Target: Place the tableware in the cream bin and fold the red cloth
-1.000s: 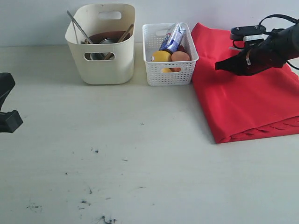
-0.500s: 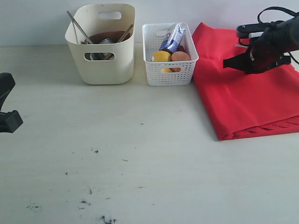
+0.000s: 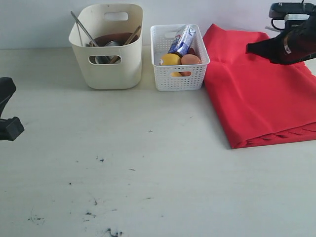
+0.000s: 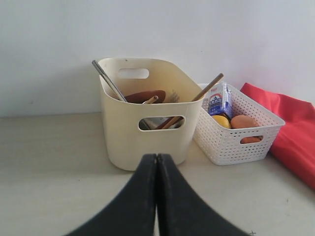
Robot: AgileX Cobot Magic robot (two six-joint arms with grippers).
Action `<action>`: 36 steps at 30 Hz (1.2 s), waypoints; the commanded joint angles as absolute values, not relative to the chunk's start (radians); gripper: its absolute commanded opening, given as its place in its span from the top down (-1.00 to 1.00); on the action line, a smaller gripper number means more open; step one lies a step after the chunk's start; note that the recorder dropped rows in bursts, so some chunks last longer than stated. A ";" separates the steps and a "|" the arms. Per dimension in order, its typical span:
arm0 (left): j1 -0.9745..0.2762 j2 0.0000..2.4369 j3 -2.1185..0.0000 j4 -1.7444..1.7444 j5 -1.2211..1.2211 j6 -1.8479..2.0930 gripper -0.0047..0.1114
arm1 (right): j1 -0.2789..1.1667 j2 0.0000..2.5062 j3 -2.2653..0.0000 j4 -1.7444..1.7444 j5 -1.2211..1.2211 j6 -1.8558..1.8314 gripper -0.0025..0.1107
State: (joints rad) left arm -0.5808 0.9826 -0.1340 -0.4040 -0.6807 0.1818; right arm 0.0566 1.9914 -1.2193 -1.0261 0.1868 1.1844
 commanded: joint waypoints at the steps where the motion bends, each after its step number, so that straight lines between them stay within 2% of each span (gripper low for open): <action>1: -0.580 0.947 -0.104 -0.408 -0.686 0.182 0.90 | 0.055 1.873 -1.136 -1.083 0.112 1.258 0.96; 7: -0.580 0.788 -0.043 -0.402 -0.652 0.182 0.90 | 0.055 1.740 -1.036 -1.075 0.027 1.269 0.96; 15: -0.580 0.618 -0.032 -0.402 -0.539 0.182 0.90 | 0.058 1.705 -1.014 -1.069 -0.016 1.269 0.96; 36: -0.573 0.543 -0.002 -0.396 -0.541 0.236 0.90 | 0.058 1.705 -1.014 -1.075 -0.019 1.265 0.96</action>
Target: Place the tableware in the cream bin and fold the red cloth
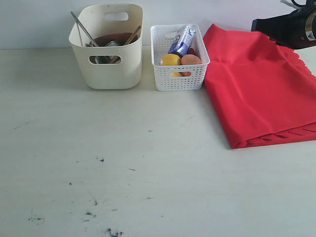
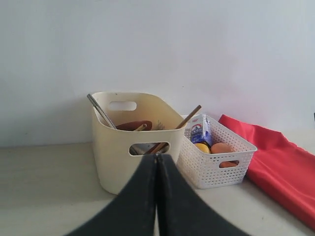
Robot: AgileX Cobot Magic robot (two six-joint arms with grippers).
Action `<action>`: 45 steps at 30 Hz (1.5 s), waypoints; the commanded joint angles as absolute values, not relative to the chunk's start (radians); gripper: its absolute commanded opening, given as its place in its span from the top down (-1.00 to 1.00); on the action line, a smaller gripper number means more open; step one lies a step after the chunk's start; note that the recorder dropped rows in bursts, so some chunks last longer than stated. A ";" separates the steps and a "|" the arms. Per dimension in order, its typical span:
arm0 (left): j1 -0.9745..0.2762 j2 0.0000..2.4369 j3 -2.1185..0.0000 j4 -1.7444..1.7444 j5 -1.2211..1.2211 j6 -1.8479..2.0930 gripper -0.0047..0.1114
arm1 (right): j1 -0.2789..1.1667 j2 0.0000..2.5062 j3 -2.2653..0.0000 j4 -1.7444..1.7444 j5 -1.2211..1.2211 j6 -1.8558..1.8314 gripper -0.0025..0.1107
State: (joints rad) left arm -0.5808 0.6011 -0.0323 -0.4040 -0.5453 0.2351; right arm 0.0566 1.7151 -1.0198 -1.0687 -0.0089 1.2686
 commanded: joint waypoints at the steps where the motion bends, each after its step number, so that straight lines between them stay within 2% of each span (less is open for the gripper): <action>1: -0.562 0.507 0.000 -0.396 -0.543 0.213 0.90 | 0.058 1.705 -1.014 -1.075 -0.021 1.265 0.96; 5: -0.455 0.338 0.000 -0.384 -0.420 0.232 0.90 | 0.058 1.705 -1.014 -1.075 -0.015 1.265 0.96; 12: -0.118 0.000 0.000 -0.303 -0.031 0.238 0.90 | 0.058 1.705 -1.014 -1.075 -0.018 1.265 0.96; 16: -0.011 0.000 0.000 -0.299 0.081 0.249 0.90 | 0.058 1.705 -1.014 -1.075 -0.020 1.265 0.96; 23: 0.000 0.000 0.000 -0.204 0.128 0.259 0.90 | 0.058 1.705 -1.014 -1.075 -0.020 1.265 0.96; 29: 0.000 0.000 0.000 0.064 0.143 -0.039 0.90 | 0.058 1.705 -1.014 -1.075 -0.020 1.265 0.96; 45: 0.000 0.000 0.000 0.011 0.193 0.049 0.90 | 0.058 1.705 -1.014 -1.073 -0.020 1.265 0.96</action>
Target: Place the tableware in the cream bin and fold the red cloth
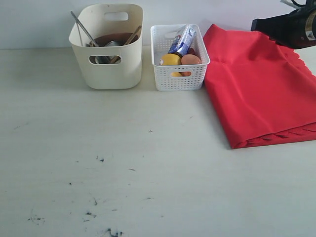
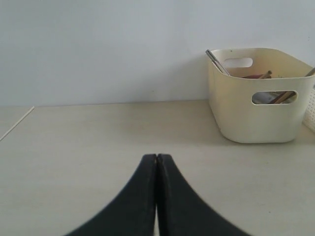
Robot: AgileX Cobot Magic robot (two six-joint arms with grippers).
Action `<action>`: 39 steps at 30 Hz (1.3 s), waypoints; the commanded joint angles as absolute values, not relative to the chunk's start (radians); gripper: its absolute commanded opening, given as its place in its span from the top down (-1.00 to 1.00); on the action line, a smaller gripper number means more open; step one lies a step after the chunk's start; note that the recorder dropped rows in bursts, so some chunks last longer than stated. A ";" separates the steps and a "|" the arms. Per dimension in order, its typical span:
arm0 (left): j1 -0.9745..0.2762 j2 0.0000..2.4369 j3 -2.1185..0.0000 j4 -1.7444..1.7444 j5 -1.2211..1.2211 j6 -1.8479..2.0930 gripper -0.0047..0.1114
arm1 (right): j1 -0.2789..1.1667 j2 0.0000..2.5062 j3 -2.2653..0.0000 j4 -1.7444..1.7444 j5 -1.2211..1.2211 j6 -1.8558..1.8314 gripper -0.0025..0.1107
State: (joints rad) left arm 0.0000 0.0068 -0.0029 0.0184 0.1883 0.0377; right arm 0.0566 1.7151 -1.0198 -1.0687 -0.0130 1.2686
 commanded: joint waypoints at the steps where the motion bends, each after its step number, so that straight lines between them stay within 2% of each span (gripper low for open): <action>1: 0.000 0.000 0.000 0.011 0.193 0.049 0.90 | 0.058 1.705 -1.014 -1.073 -0.020 1.265 0.96; 29: 0.000 0.000 0.000 0.011 0.193 0.049 0.90 | 0.058 1.705 -1.014 -1.073 0.000 1.265 0.96; 33: 0.000 0.000 0.000 0.011 0.193 0.049 0.90 | 0.058 1.707 -1.025 -1.077 -0.081 1.260 0.96; 39: 0.000 0.000 0.000 0.011 0.193 0.049 0.90 | 0.070 1.645 -0.961 -1.075 0.020 1.259 0.96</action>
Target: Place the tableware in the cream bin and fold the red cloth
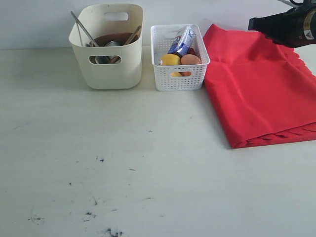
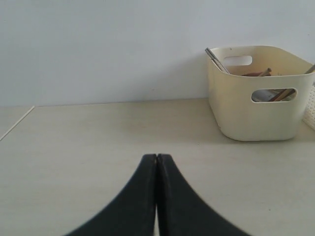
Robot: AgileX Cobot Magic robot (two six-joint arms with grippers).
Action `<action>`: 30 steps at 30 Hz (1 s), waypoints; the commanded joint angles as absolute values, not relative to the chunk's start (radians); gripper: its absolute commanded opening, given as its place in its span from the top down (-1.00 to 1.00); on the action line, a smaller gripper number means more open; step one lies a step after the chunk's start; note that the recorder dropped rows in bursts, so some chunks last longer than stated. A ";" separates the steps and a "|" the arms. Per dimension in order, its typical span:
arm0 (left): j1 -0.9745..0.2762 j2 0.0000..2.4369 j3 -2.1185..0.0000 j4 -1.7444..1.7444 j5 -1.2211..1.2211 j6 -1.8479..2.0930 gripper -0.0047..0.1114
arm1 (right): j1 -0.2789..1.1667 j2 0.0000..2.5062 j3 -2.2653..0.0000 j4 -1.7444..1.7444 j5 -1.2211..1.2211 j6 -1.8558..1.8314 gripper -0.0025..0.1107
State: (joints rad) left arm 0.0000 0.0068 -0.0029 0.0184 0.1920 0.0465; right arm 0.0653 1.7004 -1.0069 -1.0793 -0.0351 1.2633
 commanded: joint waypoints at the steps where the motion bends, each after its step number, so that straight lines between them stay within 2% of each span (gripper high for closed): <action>1: 0.000 0.000 0.000 0.011 0.193 0.049 0.90 | 0.070 1.621 -0.942 -1.075 0.023 1.259 0.96; 14: 0.000 0.000 0.000 0.011 0.193 0.049 0.90 | 0.070 1.161 -0.541 -0.989 -0.039 1.246 0.96; 21: 0.000 0.000 0.000 0.011 0.193 0.049 0.90 | 0.070 0.895 -0.338 -0.298 -0.026 0.604 0.96; 30: 0.000 0.000 0.000 0.011 0.193 0.049 0.90 | 0.070 0.521 -0.124 -0.059 -0.011 0.299 0.96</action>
State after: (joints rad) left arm 0.0000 0.0068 -0.0029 0.0184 0.1926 0.0465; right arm 0.0691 0.6344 -0.1699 -0.1415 -0.0123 0.4029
